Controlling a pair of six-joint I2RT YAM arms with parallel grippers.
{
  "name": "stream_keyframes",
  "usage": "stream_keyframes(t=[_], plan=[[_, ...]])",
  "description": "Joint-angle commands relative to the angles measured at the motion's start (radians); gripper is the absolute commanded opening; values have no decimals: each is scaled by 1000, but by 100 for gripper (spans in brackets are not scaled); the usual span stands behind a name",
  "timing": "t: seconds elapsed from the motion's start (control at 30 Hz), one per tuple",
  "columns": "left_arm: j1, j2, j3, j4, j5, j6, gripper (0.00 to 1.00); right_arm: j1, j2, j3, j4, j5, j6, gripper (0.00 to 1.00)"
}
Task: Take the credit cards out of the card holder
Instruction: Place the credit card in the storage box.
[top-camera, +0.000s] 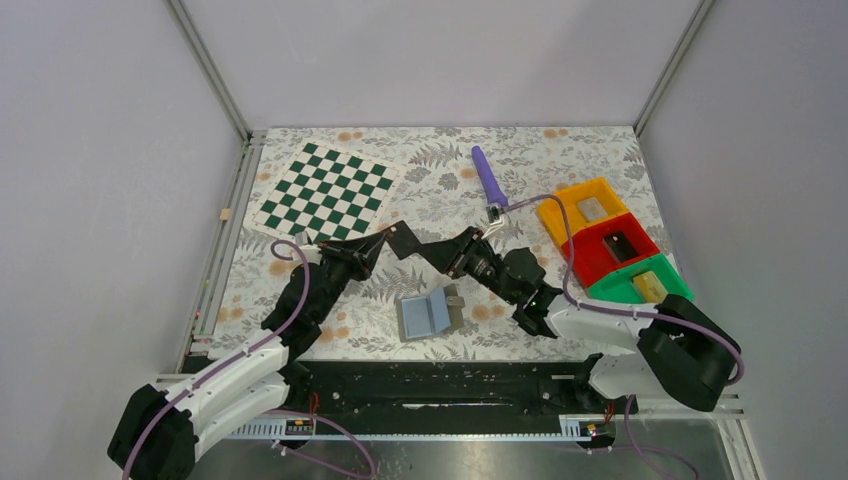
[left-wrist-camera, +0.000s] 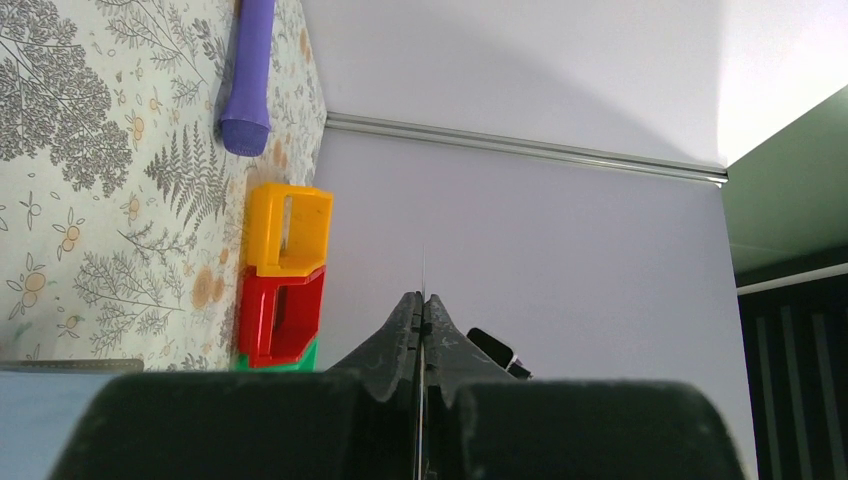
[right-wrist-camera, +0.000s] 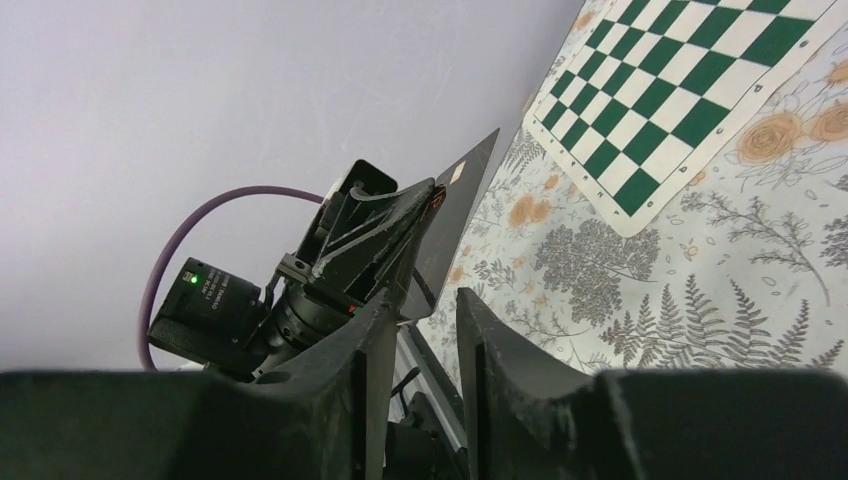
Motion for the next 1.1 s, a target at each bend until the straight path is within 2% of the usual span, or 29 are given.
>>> stream_keyframes(t=[0.0,0.27,0.33,0.43,0.47,0.53,0.67,0.8,0.87,0.97,1.07], plan=[[-5,-3,-13,37,-49,-31,0,-3,59,50,125,-32,55,33],[-12,-21,-14,25,-81,-1,0,-2,109,56,178,-37,92,31],[-13,-29,-20,25,-83,7,0,-2,110,59,176,-37,85,22],[-12,-33,-33,47,-67,12,0,-2,111,64,176,-39,81,0],[-13,-34,-33,52,-53,20,2,-4,109,65,177,-38,80,0],[-12,-42,-34,56,-41,51,10,-4,100,61,176,-33,68,0],[-13,-81,-54,37,-39,58,33,-18,58,61,98,-18,50,0],[-11,-141,-69,-10,-53,81,48,-73,3,52,24,-28,40,0],[-11,-169,-60,-60,-46,109,61,-126,-35,53,-47,-62,39,0],[-11,-203,-1,-218,-28,193,82,-241,-118,59,-193,-124,39,0],[-10,-210,135,-466,-10,333,96,-374,-214,90,-397,-195,6,0]])
